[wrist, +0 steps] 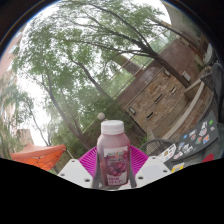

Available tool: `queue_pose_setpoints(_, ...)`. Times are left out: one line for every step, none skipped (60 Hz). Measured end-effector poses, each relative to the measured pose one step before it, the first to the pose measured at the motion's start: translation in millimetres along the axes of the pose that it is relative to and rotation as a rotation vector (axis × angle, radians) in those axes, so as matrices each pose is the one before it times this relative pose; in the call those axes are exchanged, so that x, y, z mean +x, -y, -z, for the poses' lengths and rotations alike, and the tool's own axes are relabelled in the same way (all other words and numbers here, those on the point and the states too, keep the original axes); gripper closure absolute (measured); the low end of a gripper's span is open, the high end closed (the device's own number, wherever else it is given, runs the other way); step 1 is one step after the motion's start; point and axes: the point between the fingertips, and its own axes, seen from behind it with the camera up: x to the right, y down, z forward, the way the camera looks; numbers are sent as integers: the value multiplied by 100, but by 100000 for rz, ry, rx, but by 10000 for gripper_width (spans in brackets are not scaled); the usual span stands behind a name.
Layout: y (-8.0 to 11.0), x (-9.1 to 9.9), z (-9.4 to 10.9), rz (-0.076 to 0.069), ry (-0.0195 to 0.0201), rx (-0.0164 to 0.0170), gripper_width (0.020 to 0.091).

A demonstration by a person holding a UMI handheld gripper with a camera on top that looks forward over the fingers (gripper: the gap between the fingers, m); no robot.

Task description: Pour water

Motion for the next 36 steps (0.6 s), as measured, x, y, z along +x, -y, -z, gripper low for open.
queue_pose_setpoints(1287,213,704,6901,-2085,944,674)
queue_pose_setpoints(866,1911,664,6257,-2463,967,671)
queue_pose_setpoints(1216,657,736,6151,-2261,1149,672)
queue_pose_setpoints(1048,887,708,5840,-2454,1033,673)
queue_pose_setpoints(391,2133,478,5179,-3227,677,673)
queue_pose_setpoints(682,1330,696,5035,-3248,578,673)
queue_pose_setpoints(7,2096,434,4357,-3507,-7,674)
queue_pose_setpoints(97,1512,633,4376,-3181,-340,674)
queue_pose_setpoints(-234,1468,639,4694,-2767,-774,674)
queue_pose_setpoints(-1048,2192,-24,4662,-2557,-1505,675)
queue_pose_setpoints(-799,1347,533,4843,-2101,-1705,676)
queue_pose_setpoints(-1265,1645,101,4083,-2150,-2229,676)
queue_pose_setpoints(-1279,1263,444,3338,-2174,-2524,675)
queue_pose_setpoints(-1473,1229,337,2538,-2222,-2784,676)
queue_pose_setpoints(-2131,1954,-626,1302,-2203,-3037,676)
queue_pose_setpoints(-1595,918,325,931,-1568,-2942,676)
queue_pose_setpoints(-1545,707,328,563,-982,-2754,675)
queue_pose_setpoints(-1510,500,339,481,-297,-2537,676)
queue_pose_setpoints(-1955,1448,-1143,75,-335,-2416,675)
queue_pose_setpoints(-1314,389,209,536,108,-1701,675)
queue_pose_setpoints(-1224,425,235,439,-303,-1550,675)
queue_pose_setpoints(-1180,452,275,451,-640,-1643,675)
queue_pose_setpoints(-1607,1124,-952,286,-751,-2122,674)
queue_pose_setpoints(-1087,289,303,433,-205,-1661,674)
queue_pose_setpoints(-959,138,364,376,190,-1376,675)
queue_pose_setpoints(-770,29,428,433,499,-812,673)
queue_pose_setpoints(-957,587,-365,71,400,-636,674)
queue_pose_setpoints(-456,-71,451,232,814,131,673)
queue_pose_setpoints(-363,-105,490,167,782,231,672)
queue_pose_setpoints(-304,-46,536,78,479,331,673)
queue_pose_setpoints(-536,482,-576,115,-48,52,674)
queue_pose_setpoints(-199,43,551,277,99,245,673)
queue_pose_setpoints(-242,-11,581,711,255,29,672)
queue_pose_setpoints(-256,22,630,1266,168,-131,669)
queue_pose_setpoints(416,139,-1674,1876,163,1605,671)
queue_pose_setpoints(-43,147,636,1896,-192,472,670)
